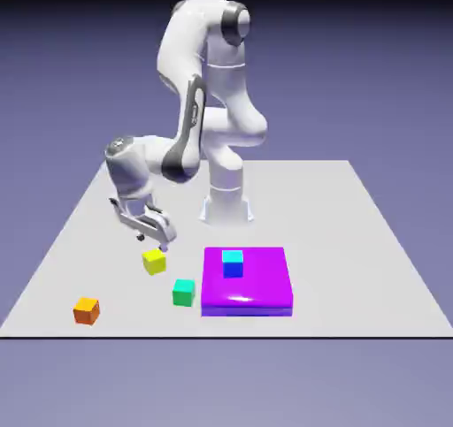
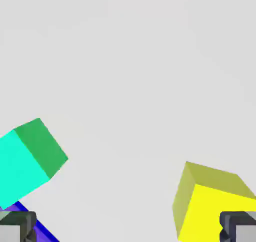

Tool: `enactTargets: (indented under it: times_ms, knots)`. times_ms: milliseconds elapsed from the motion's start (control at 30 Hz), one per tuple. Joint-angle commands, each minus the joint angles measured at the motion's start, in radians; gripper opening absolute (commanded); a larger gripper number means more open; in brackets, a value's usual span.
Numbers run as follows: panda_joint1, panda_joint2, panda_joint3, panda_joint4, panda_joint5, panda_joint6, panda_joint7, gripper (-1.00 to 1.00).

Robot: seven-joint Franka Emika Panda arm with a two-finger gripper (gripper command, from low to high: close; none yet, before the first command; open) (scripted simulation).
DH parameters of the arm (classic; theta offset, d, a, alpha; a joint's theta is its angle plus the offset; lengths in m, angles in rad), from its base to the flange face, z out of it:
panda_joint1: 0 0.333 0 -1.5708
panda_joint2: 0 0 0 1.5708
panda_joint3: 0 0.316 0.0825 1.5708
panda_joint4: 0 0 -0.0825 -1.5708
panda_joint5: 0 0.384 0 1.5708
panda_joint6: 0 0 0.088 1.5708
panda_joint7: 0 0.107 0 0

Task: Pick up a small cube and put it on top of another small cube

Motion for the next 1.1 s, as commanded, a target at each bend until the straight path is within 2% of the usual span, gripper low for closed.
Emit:
enactTargets:
  times_ms: [0,67,233,267,467,767,933,967,1067]
  knots:
    - [-0.019,0.036,-0.013,0.013,0.011,-0.037,0.007,0.0]
    - [-0.035,0.064,-0.024,0.024,0.019,-0.065,0.012,0.0]
    - [-0.062,0.225,0.046,-0.007,0.129,0.116,-0.065,0.0]
    - [-0.062,0.225,0.046,-0.007,0.129,0.116,-0.065,-1.0]
    - [-0.015,0.068,-0.021,0.041,0.016,-0.078,0.013,-1.0]
    - [0.302,0.134,0.025,0.323,-0.036,-0.293,0.021,-1.0]
    - [0.298,0.234,0.051,0.25,0.013,-0.125,-0.013,-1.0]
    - [0.298,0.234,0.051,0.25,0.013,-0.125,-0.013,1.0]
    - [0.3,0.182,0.038,0.288,-0.012,-0.212,0.004,1.0]
